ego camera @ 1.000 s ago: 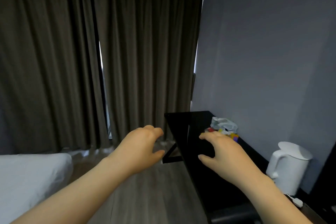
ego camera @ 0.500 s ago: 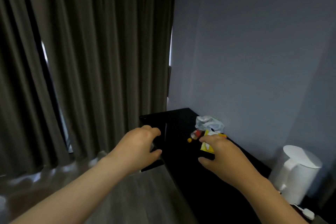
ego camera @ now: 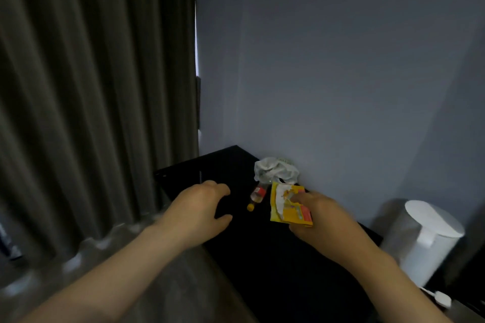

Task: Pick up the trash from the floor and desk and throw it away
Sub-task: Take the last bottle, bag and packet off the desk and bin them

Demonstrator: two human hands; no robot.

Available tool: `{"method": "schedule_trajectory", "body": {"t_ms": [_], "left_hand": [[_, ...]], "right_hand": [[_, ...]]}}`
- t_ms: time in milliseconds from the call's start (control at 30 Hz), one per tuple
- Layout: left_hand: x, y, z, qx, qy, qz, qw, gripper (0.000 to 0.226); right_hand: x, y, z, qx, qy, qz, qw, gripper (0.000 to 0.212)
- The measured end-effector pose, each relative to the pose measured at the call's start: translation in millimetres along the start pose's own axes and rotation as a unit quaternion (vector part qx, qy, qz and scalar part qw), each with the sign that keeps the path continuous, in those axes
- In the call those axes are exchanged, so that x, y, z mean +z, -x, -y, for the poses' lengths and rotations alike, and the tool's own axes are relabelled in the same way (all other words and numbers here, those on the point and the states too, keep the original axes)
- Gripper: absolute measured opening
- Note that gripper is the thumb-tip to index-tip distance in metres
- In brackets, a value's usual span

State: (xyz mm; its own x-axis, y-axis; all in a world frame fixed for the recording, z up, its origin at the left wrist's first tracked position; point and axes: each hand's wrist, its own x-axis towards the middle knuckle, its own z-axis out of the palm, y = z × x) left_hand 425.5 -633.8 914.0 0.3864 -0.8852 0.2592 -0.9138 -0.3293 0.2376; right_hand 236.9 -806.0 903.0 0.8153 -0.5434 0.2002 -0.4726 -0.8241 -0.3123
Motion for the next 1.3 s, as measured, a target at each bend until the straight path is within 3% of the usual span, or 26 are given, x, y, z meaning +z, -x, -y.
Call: {"method": "schedule_trajectory", "body": {"t_ms": [600,1033,1300], "left_hand": [[77,-226,129,0.033,0.038,0.091,0.995,0.053],[109,-366,226,0.147,0.080,0.134,0.977,0.041],[140,-405,246,0.201,0.089,0.178,0.959,0.039]], "right_hand": [[67,-223,-66,0.093,0.009,0.021,0.995,0.042],[106,-313,-42,0.247,0.046,0.002,0.968,0.053],[123,-334,-49,0.326,0.054,0.013,0.944,0.057]]}}
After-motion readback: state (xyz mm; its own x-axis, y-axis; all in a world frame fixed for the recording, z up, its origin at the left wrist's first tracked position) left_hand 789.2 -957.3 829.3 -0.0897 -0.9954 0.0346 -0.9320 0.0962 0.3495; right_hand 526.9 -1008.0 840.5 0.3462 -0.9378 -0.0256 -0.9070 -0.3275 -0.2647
